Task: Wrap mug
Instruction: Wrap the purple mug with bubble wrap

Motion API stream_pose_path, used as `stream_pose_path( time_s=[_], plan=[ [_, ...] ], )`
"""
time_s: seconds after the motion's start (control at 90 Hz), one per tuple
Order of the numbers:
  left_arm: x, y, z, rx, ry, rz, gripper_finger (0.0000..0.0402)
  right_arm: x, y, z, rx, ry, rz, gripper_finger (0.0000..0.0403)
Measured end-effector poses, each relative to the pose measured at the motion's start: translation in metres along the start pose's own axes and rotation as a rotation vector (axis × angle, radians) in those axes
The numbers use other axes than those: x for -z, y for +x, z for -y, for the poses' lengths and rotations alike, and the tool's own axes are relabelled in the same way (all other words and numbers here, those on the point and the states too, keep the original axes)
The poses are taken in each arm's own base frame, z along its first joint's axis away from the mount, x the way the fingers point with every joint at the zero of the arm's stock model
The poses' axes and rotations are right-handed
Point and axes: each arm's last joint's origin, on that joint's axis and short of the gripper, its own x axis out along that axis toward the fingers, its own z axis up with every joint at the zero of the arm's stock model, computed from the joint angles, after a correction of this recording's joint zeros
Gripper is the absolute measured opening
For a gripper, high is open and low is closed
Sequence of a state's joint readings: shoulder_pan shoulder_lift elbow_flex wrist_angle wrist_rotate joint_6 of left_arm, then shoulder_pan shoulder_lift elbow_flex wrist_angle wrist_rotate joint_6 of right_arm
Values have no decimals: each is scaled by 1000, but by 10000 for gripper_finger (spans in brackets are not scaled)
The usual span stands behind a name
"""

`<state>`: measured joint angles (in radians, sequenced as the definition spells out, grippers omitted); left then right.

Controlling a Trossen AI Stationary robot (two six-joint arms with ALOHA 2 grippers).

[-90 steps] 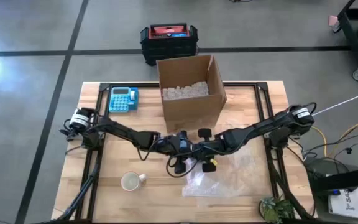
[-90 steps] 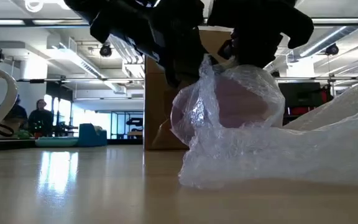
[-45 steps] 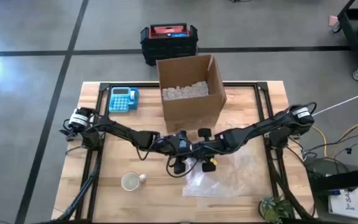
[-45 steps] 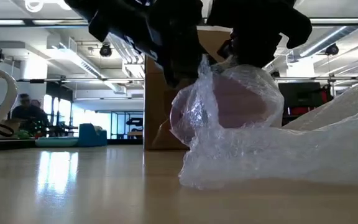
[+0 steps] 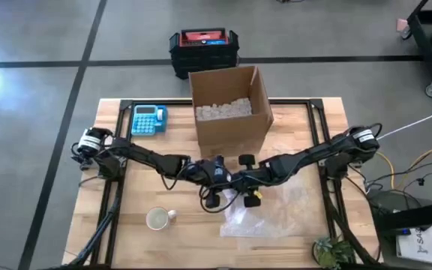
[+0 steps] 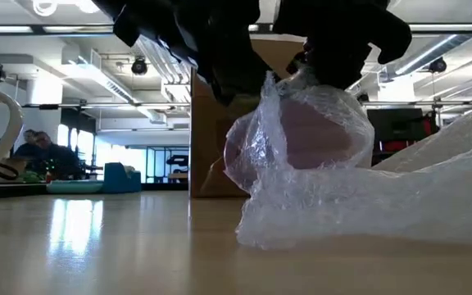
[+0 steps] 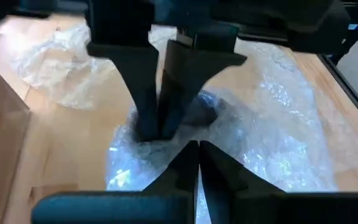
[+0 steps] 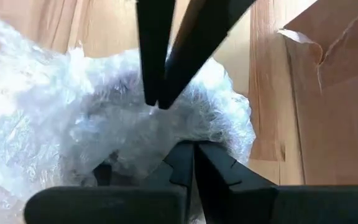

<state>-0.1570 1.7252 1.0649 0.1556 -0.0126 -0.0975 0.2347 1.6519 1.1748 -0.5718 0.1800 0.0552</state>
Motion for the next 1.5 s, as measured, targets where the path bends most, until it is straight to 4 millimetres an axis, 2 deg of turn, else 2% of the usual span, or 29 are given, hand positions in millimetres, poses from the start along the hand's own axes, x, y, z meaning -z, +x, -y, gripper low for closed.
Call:
stream_pose_path(
  time_s=[0.3,0.5,0.689,0.756,0.867,0.989,1.178,1.378,1.5],
  plan=[
    [0,4,2,59,-40,22,0,-1,-14,3,-7,30,35,0],
    [7,13,-1,2,-43,5,0,2,-28,5,-19,32,23,0],
    [12,22,-5,-52,-53,15,0,8,-45,-2,-313,72,-19,0],
    [11,22,-5,-54,-54,26,0,8,-47,-7,-359,54,-13,0],
    [11,23,-5,-55,-54,35,0,2,-43,-12,-310,1,59,0],
    [11,23,-5,-54,-58,35,0,-2,-30,-12,-223,-34,95,0],
    [11,23,-5,-56,-65,34,0,2,-13,-7,-65,-65,44,0],
    [11,22,-5,-45,-66,36,0,-2,-25,-5,-37,-59,67,0],
    [11,22,-5,-35,-65,32,0,-2,-25,-3,-23,-51,77,0]
  ],
)
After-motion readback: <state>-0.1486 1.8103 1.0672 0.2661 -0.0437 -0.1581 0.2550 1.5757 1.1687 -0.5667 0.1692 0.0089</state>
